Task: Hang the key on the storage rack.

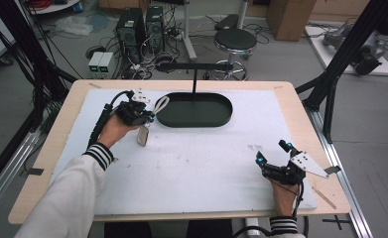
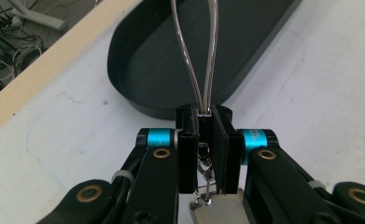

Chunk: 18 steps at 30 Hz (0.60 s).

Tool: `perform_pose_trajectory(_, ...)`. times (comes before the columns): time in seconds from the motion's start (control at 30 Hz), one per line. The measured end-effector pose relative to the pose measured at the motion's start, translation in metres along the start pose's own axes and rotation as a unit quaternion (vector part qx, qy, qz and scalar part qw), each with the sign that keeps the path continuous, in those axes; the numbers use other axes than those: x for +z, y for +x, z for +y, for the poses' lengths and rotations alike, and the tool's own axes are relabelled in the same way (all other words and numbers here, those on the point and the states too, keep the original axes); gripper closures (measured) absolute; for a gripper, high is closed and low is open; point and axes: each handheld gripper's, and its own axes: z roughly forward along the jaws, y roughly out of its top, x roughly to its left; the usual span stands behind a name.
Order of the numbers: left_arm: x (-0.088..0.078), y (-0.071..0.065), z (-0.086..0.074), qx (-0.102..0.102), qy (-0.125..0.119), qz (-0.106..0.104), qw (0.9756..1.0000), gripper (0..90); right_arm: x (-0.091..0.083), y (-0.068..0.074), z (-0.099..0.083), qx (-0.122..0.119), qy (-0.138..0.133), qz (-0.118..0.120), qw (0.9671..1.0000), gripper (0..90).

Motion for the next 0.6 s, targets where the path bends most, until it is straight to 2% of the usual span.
perform_pose_trajectory(0.07,0.0,0.0,0.001,0.0,-0.005,0.003,1.0,81.4,0.0,0.0,0.0,0.0,0.001,-0.001,1.0,2.6)
perform_pose_trajectory(0.1,-0.001,0.001,0.002,-0.004,-0.021,0.013,0.9997,81.4,0.0,0.0,0.0,0.0,0.0,-0.001,1.0,2.6)
perform_pose_trajectory(0.17,-0.001,0.002,0.003,-0.002,-0.027,0.017,0.9995,81.4,0.0,0.0,0.0,0.0,0.001,-0.001,1.0,2.6)
perform_pose_trajectory(0.27,-0.001,0.003,0.005,-0.014,-0.046,0.025,0.9985,81.4,0.0,0.0,0.0,-0.001,0.001,-0.001,1.0,2.6)
perform_pose_trajectory(0.33,-0.001,0.004,0.007,-0.021,-0.065,0.038,0.9969,81.4,0.0,0.0,0.0,-0.005,0.0,-0.001,1.0,2.6)
perform_pose_trajectory(0.37,-0.001,0.004,0.007,-0.021,-0.065,0.038,0.9969,81.4,0.0,0.0,0.0,-0.005,0.0,-0.001,1.0,2.6)
perform_pose_trajectory(0.43,-0.002,0.003,0.009,-0.026,-0.076,0.049,0.9956,81.3,0.0,0.0,0.0,-0.006,0.0,-0.001,1.0,2.6)
perform_pose_trajectory(0.6,-0.003,0.005,0.014,-0.035,-0.098,0.06,0.9928,81.4,0.0,0.0,0.0,-0.005,0.001,-0.002,1.0,2.6)
